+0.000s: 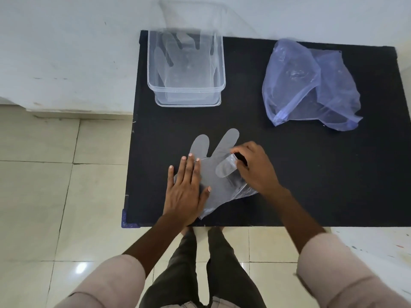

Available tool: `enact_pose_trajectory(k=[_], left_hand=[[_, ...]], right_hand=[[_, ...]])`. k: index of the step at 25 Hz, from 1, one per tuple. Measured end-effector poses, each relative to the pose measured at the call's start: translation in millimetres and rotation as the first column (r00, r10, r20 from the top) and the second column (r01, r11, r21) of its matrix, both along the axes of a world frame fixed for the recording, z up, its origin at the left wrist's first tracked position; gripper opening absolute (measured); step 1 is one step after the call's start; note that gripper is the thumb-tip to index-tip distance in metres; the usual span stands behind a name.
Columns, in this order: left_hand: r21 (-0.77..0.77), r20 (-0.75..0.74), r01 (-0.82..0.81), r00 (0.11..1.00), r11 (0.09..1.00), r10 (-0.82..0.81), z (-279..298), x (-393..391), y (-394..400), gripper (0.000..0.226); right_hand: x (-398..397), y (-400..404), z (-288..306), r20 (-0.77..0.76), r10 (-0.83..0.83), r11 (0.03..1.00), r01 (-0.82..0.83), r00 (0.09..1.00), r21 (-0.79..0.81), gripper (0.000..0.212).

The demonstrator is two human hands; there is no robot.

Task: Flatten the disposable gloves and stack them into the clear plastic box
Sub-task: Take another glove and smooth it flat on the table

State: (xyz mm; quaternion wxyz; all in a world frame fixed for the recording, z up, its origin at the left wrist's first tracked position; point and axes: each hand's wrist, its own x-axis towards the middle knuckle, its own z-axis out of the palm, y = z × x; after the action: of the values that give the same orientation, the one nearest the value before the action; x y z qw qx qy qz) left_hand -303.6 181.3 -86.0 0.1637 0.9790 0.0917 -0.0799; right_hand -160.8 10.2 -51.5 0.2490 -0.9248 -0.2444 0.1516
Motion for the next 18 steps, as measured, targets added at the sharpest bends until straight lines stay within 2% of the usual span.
enact_pose_trajectory(k=[2,6,12,18], left_hand=[[0.025,0.003,-0.033,0.999,0.999,0.033,-8.5,-2.0,-2.3,0.078],[0.056,0.004,-0.074,0.997,0.996,0.074,-21.9,-8.5,-6.1,0.079],[0.077,-0.018,-0.108,0.994,0.991,0.110,-31.2,-12.2,-6.9,0.080],[0.097,-0.035,-0.112,0.993,0.989,0.116,-31.0,-11.3,-8.0,0.081]], right_hand=[[22.1,2.1,0.1,-0.021,0.158,0.986,-0.159,0.987,-0.056,0.028],[41.0,1.2,-1.6,-0.070,0.308,0.945,-0.314,0.949,-0.088,0.023],[52.7,4.4,-4.1,-0.077,0.413,0.900,-0.420,0.907,-0.121,0.014],[55.1,6.8,-8.8,-0.067,0.444,0.880,-0.449,0.893,-0.153,0.011]])
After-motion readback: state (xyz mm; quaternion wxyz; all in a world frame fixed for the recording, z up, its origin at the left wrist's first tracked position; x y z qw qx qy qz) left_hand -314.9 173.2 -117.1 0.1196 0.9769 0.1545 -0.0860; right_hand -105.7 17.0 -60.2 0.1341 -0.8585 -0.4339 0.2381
